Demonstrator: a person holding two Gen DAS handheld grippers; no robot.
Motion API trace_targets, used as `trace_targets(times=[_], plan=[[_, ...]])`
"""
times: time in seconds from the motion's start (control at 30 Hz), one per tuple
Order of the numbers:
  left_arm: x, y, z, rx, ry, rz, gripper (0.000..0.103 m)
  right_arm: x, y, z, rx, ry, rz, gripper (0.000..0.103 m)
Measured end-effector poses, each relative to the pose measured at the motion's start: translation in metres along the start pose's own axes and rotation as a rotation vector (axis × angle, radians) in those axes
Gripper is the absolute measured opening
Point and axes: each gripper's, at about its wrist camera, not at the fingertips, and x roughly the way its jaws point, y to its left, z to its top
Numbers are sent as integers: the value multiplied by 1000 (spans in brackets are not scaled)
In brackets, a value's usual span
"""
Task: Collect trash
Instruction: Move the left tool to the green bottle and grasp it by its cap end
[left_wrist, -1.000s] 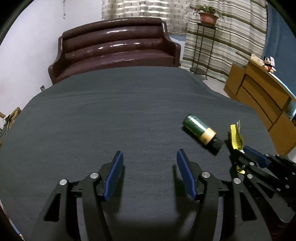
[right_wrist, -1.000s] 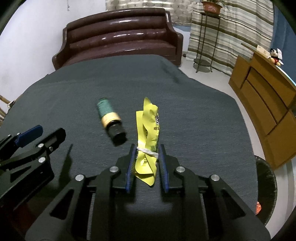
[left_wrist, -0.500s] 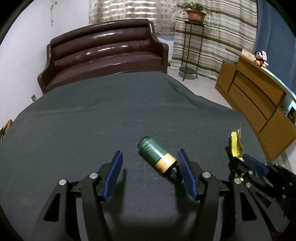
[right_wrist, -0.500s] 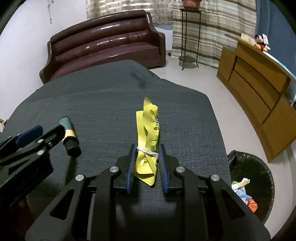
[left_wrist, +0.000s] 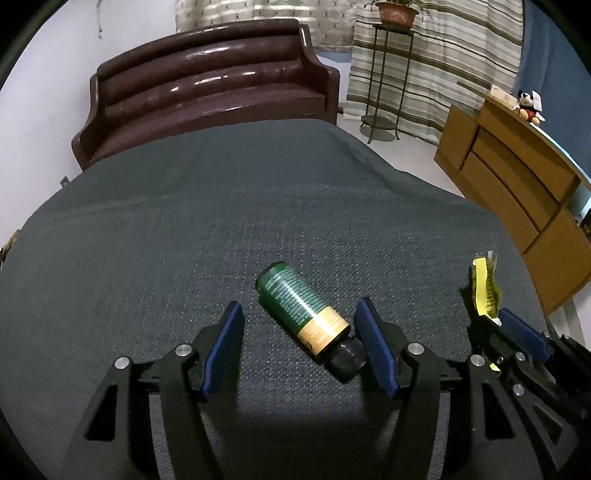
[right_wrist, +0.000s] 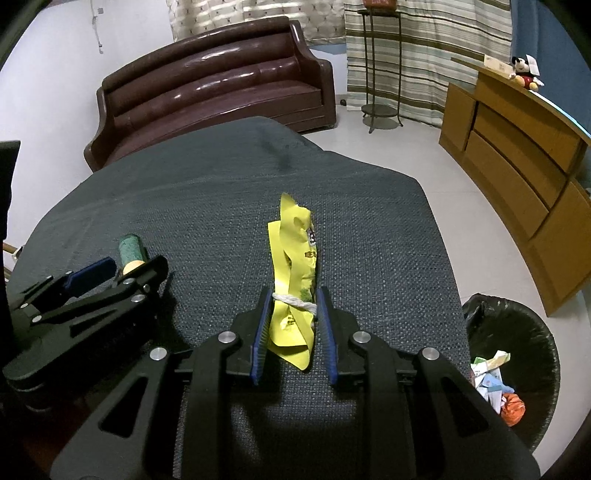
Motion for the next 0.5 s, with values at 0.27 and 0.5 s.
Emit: trace_targets(times=[0.27, 0.5], plan=[[-4, 4, -2, 0, 7, -18, 58, 0, 0, 0, -2, 0, -4, 25], [-5, 1, -6, 12, -13, -12, 41, 1, -2, 1, -2, 0, -4, 25]])
